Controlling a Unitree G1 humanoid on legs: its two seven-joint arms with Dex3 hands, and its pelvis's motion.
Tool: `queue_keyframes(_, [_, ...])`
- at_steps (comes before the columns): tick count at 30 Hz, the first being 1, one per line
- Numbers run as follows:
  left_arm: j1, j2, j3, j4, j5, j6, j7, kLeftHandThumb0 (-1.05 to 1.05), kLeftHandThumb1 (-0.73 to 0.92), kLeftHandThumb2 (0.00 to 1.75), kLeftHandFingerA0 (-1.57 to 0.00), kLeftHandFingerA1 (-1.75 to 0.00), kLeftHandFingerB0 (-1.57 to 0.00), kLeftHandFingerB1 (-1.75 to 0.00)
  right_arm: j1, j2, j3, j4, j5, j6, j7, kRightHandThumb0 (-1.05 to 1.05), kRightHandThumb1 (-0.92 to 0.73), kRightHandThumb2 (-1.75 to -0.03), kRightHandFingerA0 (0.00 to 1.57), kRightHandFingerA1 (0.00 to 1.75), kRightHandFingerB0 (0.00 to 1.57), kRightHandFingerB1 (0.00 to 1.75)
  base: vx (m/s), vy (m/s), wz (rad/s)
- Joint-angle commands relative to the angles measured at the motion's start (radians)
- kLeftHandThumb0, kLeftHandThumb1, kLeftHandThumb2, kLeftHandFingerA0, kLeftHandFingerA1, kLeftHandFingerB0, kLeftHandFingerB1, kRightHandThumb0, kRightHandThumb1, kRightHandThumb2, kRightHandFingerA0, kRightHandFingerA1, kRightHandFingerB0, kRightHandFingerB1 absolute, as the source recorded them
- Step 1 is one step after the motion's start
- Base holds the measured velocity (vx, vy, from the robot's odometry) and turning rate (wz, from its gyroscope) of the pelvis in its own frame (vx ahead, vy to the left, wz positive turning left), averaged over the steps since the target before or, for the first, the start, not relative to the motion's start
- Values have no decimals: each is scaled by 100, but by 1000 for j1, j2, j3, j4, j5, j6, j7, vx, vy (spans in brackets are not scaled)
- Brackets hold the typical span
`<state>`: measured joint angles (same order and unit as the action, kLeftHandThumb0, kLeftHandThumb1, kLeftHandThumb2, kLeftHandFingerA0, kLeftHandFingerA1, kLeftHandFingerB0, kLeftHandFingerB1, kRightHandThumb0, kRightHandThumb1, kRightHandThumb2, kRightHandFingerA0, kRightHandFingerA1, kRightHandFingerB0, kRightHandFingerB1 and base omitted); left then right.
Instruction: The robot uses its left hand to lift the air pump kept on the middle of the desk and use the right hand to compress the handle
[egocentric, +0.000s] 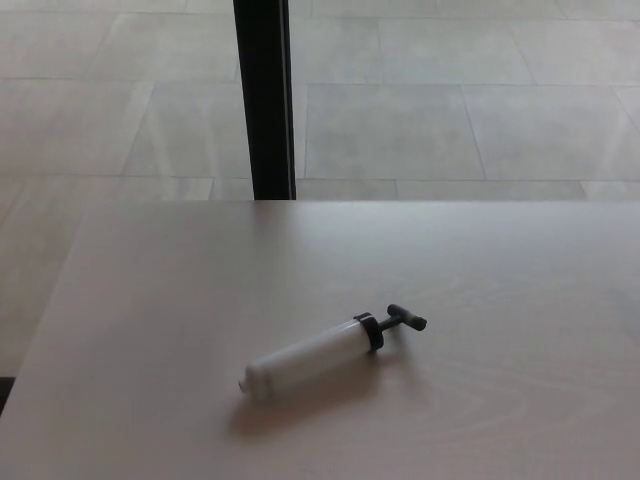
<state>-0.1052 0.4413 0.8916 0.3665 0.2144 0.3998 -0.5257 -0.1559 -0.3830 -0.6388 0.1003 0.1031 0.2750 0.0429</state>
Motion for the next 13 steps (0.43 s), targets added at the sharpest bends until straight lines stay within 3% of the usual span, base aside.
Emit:
queue_keyframes(1, [131, 87, 562, 441, -521, -240, 111, -67, 66, 95, -29, -57, -22, -49, 143, -95, -344, 384, 208, -267, 60, -69, -77, -64, 11, 44, 17, 29, 0, 0, 0])
queue_keyframes(5, [145, 74, 563, 505, -514, -278, 94, -67, 67, 95, -29, -56, -22, -49, 138, -65, -372, 418, 219, -269, 18, -70, -76, -63, 18, 46, 21, 30, 0, 0, 0])
queue_keyframes(6, [154, 50, 560, 574, -513, -321, 115, -69, 74, 64, -36, -51, -27, -39, 150, -33, -385, 459, 223, -310, -1, -67, -77, -62, 17, 48, 18, 30, 0, 0, 0])
queue_keyframes(9, [171, 47, 545, 633, -485, -352, 134, -65, 76, 63, -44, -50, -35, -40, 147, -21, -396, 516, 218, -338, -23, -69, -76, -63, 15, 48, 18, 31, 0, 0, 0])
queue_keyframes(13, [192, 47, 536, 686, -470, -375, 150, -64, 71, 62, -42, -51, -34, -41, 171, -10, -422, 570, 232, -370, -15, -69, -76, -63, 12, 47, 17, 31, 0, 0, 0])
